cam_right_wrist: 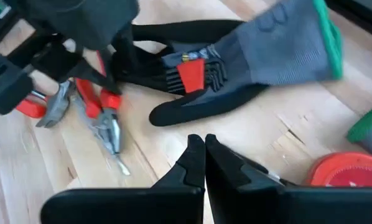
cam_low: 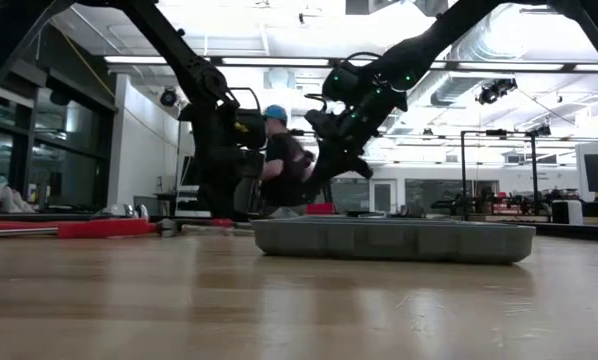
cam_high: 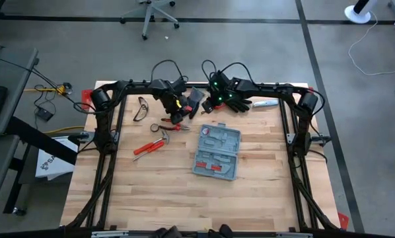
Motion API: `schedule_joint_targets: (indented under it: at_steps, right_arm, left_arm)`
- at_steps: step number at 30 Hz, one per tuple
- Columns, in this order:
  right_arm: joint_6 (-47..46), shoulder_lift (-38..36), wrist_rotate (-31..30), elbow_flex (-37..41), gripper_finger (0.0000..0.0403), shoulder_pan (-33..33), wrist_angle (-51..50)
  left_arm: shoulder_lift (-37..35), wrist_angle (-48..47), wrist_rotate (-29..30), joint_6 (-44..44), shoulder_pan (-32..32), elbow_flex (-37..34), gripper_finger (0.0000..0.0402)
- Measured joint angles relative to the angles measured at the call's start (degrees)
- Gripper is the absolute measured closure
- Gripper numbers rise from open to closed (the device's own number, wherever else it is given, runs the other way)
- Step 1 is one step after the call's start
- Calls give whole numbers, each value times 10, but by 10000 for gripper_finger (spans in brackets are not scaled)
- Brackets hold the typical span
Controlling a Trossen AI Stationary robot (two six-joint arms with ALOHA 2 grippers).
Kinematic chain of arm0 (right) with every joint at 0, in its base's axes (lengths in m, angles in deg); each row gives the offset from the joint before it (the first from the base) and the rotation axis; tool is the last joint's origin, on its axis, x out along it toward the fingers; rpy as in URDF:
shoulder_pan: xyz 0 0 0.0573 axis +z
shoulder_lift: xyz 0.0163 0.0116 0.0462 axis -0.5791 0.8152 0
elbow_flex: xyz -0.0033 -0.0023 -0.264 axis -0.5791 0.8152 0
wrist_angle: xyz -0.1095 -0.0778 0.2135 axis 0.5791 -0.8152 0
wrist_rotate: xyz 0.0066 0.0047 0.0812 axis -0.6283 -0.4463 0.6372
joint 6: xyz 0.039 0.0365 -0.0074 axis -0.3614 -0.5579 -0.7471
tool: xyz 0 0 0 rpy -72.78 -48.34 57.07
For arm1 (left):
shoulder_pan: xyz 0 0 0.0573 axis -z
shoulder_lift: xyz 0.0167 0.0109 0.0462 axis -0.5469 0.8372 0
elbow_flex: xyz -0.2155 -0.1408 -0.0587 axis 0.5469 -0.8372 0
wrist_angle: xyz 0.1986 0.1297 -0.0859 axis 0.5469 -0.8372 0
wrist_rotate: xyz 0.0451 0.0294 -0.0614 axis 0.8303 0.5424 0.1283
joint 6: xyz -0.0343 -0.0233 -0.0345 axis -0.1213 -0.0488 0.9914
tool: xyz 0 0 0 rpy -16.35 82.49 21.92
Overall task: Prefit tool cases
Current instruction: Put the orange allen wrench set into the gray tool box
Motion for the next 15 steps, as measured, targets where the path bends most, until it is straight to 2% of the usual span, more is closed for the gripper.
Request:
schedule_joint_targets:
  at_steps: [7, 15]
  right_arm:
    - [0, 0, 16, 0, 403, 7, -18]
    - [0, 3, 19, 0, 403, 26, 4]
  left_arm:
    - [-8, -61, -43, -10, 8, -2, 255]
    - [-72, 21, -60, 7, -33, -1, 255]
